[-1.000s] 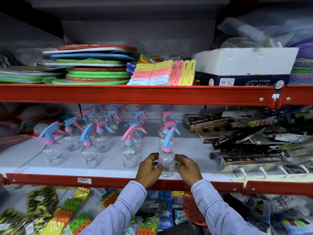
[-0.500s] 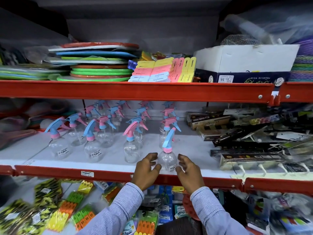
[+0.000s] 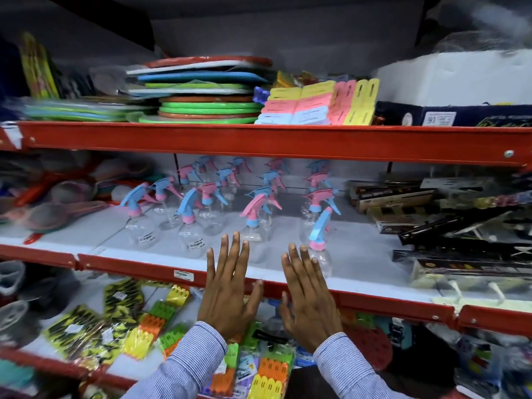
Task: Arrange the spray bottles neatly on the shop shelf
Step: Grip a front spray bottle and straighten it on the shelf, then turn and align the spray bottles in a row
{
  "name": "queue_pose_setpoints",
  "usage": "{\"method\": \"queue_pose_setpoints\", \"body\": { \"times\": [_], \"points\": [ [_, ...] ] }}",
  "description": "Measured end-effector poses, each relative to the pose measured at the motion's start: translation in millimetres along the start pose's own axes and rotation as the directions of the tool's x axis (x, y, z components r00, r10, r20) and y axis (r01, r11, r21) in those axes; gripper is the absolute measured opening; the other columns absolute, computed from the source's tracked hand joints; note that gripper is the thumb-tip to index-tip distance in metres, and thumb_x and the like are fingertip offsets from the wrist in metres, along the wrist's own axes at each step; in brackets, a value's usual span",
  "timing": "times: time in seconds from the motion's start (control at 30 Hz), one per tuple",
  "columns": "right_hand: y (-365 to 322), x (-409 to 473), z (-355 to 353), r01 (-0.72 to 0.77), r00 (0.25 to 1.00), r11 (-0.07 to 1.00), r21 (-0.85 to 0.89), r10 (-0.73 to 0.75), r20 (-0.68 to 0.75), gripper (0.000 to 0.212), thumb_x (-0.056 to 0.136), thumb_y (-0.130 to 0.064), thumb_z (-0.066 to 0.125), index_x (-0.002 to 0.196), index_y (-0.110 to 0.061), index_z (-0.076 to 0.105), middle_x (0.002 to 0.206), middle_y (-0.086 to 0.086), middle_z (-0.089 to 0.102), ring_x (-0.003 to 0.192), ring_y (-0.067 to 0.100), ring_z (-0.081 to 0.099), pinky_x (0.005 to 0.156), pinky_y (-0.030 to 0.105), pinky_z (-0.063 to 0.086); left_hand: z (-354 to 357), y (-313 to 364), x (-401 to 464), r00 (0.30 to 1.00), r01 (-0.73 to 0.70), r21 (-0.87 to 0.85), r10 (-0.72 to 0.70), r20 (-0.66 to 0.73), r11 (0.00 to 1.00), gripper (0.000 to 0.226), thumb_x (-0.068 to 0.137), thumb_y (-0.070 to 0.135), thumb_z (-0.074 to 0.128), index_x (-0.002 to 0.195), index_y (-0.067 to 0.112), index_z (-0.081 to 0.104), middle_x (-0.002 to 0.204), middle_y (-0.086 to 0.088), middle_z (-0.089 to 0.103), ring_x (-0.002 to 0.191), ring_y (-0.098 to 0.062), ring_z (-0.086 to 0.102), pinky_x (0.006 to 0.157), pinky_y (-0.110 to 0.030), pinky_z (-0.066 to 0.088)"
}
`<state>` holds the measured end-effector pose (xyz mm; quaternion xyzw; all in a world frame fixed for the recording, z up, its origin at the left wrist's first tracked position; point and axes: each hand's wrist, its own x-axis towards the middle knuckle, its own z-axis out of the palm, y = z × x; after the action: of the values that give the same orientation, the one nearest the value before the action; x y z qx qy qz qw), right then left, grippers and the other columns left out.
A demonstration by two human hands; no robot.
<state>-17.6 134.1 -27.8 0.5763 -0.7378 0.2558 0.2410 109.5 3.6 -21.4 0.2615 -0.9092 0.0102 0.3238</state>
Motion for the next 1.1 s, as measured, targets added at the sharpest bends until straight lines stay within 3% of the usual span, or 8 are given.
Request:
{"method": "queue_pose_setpoints", "body": {
  "times": [0.2, 0.4, 0.5, 0.6, 0.67, 0.8, 1.1],
  "points": [
    [-22.6, 37.4, 37.8, -0.028, 0.997, 0.999, 0.021, 0.026, 0.067, 0.072, 0.086, -0.021, 0.045, 0.149, -0.011, 0.013, 0.160, 0.007, 0.011, 0.149, 0.020, 0.005, 0.119, 0.040, 0.013, 8.5, -45.6, 13.3, 0.999, 0.018, -0.037, -0.016, 0.050, 0.999, 0.075, 0.093, 0.049, 0.032, 0.153, 0.012, 0.005, 0.164, -0.010, 0.000, 0.152, -0.023, -0.007, 0.121, -0.052, 0.007],
    [-30.0, 74.9, 72.2, -0.356, 0.934, 0.916, 0.185, 0.342, 0.108, 0.070, 0.087, -0.026, 0.040, 0.149, -0.012, 0.010, 0.161, 0.006, 0.008, 0.148, 0.017, 0.004, 0.122, 0.035, 0.013, 24.7, -77.4, 35.6, 0.996, 0.026, -0.318, 0.001, 0.084, 0.948, 0.076, 0.092, 0.048, 0.033, 0.153, 0.013, 0.006, 0.164, -0.006, 0.003, 0.152, -0.016, 0.002, 0.124, -0.035, 0.009],
    [-31.4, 100.4, 74.7, -0.537, 0.843, 0.792, 0.291, 0.495, 0.210, 0.068, 0.090, -0.019, 0.045, 0.149, -0.009, 0.012, 0.157, 0.013, 0.021, 0.144, 0.026, 0.024, 0.115, 0.029, 0.023, 25.7, -81.1, 53.5, 0.984, 0.103, -0.473, -0.019, 0.180, 0.875, 0.076, 0.093, 0.041, 0.043, 0.153, 0.012, 0.007, 0.164, -0.008, 0.010, 0.151, -0.019, 0.014, 0.119, -0.025, 0.012],
    [-25.2, 117.3, 74.6, -0.664, 0.748, 0.661, 0.350, 0.595, 0.295, 0.063, 0.090, -0.013, 0.048, 0.147, -0.012, 0.023, 0.146, 0.014, 0.045, 0.130, 0.029, 0.047, 0.103, 0.024, 0.035, 25.5, -78.2, 73.7, 0.954, 0.213, -0.548, -0.050, 0.297, 0.809, 0.074, 0.091, 0.023, 0.056, 0.150, 0.005, 0.016, 0.157, -0.014, 0.030, 0.143, -0.027, 0.034, 0.106, -0.015, 0.021],
    [-24.8, 121.9, 75.5, -0.687, 0.726, 0.627, 0.368, 0.609, 0.318, 0.058, 0.088, -0.009, 0.048, 0.144, -0.015, 0.033, 0.140, 0.011, 0.052, 0.125, 0.026, 0.052, 0.101, 0.023, 0.037, 24.3, -78.0, 80.9, 0.943, 0.245, -0.580, -0.051, 0.329, 0.777, 0.069, 0.087, 0.017, 0.059, 0.147, 0.006, 0.027, 0.148, -0.015, 0.045, 0.134, -0.030, 0.047, 0.097, -0.012, 0.028],
    [-23.8, 119.7, 72.6, -0.689, 0.720, 0.580, 0.434, 0.617, 0.319, 0.050, 0.085, -0.002, 0.047, 0.133, -0.016, 0.048, 0.128, 0.010, 0.062, 0.116, 0.026, 0.059, 0.098, 0.025, 0.043, 26.2, -80.9, 83.1, 0.933, 0.286, -0.624, -0.062, 0.355, 0.727, 0.060, 0.076, 0.024, 0.054, 0.135, 0.020, 0.044, 0.128, -0.004, 0.066, 0.118, -0.024, 0.061, 0.098, -0.028, 0.047],
    [-27.1, 96.4, 60.6, -0.638, 0.766, 0.605, 0.476, 0.557, 0.321, 0.045, 0.089, -0.005, 0.049, 0.134, -0.015, 0.049, 0.133, 0.005, 0.059, 0.118, 0.018, 0.058, 0.101, 0.024, 0.042, 18.9, -74.9, 57.5, 0.951, 0.290, -0.678, -0.122, 0.284, 0.675, 0.051, 0.085, 0.011, 0.060, 0.135, 0.014, 0.048, 0.127, -0.001, 0.063, 0.115, -0.016, 0.061, 0.098, -0.025, 0.045]
  ]
}}
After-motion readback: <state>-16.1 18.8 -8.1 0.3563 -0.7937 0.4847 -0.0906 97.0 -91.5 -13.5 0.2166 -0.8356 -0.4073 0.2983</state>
